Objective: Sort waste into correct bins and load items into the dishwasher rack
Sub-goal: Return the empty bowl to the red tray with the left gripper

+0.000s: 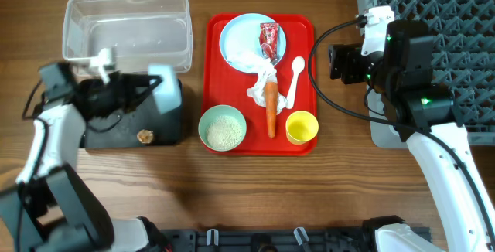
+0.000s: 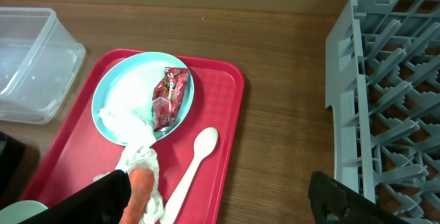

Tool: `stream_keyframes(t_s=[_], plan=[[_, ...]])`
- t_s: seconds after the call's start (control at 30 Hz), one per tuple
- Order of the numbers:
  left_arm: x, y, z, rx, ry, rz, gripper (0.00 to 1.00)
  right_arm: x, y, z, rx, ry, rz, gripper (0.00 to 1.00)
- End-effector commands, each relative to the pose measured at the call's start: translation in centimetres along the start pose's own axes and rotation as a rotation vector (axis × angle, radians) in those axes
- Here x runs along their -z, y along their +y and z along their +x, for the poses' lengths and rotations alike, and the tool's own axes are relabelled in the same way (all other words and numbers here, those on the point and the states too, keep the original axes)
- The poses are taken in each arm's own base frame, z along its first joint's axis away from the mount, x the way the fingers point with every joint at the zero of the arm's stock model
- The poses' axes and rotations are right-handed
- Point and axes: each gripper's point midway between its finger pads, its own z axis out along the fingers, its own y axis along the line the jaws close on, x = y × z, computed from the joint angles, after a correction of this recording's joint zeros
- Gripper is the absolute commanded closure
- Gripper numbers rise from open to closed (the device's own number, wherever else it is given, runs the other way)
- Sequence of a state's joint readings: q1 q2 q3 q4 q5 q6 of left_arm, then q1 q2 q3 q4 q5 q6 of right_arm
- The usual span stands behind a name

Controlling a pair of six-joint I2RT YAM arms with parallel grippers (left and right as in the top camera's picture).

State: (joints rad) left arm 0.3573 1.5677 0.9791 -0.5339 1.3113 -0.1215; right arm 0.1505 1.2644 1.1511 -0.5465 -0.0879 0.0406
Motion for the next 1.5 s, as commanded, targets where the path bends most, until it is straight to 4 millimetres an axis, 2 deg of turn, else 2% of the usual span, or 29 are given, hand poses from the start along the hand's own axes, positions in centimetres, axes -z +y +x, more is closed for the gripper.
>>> stream_keyframes(t_s=[0.0,0.1,0.17,0.33,0.43,0.53,0.67,0.87,1.0,1.47], plan=[[-2.5,-4.3,-0.5,-0.194,0.013,-0.136,0.96,0.1,-0.4,-0.8,-0.013,-0.016,0.016,0.14],[-5.1,-5.8,-0.1,-0.274,0.009,-0.277,0.96,0.1,-0.4,-0.9,-0.013,-0.017,0.016,0.13],[-6.7,-5.6,-0.2,-0.296,-0.033,-0.396,0.96,0.1,-0.4,-0.9,-0.013,-0.020,0.016,0.11],[-12.3,-5.4,1.2,-0.615,-0.107,-0.698,0.96,-0.1,-0.4,-0.7,-0.014,-0.009,0.017,0.11],[-14.5,-4.3,2.5,-0.724,-0.127,-0.844,0.96,-0.3,-0.4,-0.4,-0.015,0.002,0.018,0.11],[-16.5,-1.6,4.4,-0.746,-0.058,-0.914,0.96,-0.4,-0.4,-0.3,-0.015,0.006,0.017,0.08],[-17.2,2.3,5.0,-0.682,-0.011,-0.988,0.96,-0.4,-0.5,-0.3,-0.015,0.005,0.024,0.00],[-17.4,5.1,4.5,-0.639,0.000,-1.031,0.96,-0.4,-0.5,-0.3,-0.015,0.005,0.024,0.00],[-18.0,5.8,5.2,-0.627,0.039,-1.016,0.96,-0.4,-0.5,-0.4,-0.016,0.004,0.025,0.00],[-18.4,6.7,6.0,-0.614,0.075,-1.005,0.96,-0.4,-0.5,-0.3,-0.015,0.005,0.024,0.00]])
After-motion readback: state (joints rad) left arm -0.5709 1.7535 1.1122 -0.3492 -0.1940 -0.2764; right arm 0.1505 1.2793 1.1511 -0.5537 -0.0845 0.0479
